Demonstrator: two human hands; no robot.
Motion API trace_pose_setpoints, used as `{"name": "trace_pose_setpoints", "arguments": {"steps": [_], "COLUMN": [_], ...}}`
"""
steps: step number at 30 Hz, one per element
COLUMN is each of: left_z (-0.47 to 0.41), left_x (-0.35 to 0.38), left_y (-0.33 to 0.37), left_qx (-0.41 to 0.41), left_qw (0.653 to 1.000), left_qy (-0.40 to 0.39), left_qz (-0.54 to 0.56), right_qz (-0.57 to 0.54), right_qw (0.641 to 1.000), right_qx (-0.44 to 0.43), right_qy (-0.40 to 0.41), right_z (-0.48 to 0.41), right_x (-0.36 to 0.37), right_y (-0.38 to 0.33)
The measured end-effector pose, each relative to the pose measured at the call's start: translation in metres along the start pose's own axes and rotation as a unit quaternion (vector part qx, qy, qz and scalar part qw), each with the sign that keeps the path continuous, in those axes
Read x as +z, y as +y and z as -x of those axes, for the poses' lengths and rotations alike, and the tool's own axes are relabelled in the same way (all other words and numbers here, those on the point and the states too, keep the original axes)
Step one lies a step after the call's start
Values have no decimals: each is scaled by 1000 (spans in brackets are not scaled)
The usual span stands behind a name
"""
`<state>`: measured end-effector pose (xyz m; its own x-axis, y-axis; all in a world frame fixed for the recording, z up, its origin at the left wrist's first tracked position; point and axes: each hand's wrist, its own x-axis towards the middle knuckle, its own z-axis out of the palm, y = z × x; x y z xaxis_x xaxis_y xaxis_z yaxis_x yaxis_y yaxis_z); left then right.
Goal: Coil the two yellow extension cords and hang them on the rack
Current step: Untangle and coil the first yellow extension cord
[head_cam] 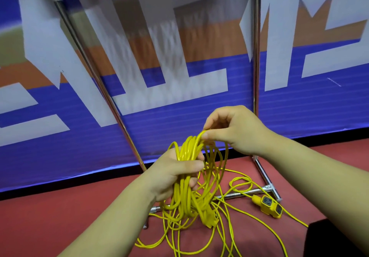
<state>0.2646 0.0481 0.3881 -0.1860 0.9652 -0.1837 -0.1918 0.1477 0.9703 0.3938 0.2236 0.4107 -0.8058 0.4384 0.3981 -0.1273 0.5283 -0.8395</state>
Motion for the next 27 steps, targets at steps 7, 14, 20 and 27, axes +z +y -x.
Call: {"name": "trace_pose_setpoints", "arguments": {"steps": [7, 14, 20, 27], "left_z": [5, 22, 37, 55], "left_x": [-2, -36, -57, -71], "left_y": [14, 37, 44, 52], "left_qx": [12, 84, 133, 172], "left_qw": [999, 987, 980, 965], "left_qy": [33, 109, 21, -16], "left_qz": [16, 82, 147, 198], "right_qz": [-4, -33, -59, -90], "right_qw": [998, 970, 954, 946], "right_qx": [45, 209, 240, 268], "right_qy": [44, -116, -171, -160], "right_z": [-4, 11, 13, 13], "right_x": [1, 8, 49, 100], "right_y": [28, 86, 110, 123]}}
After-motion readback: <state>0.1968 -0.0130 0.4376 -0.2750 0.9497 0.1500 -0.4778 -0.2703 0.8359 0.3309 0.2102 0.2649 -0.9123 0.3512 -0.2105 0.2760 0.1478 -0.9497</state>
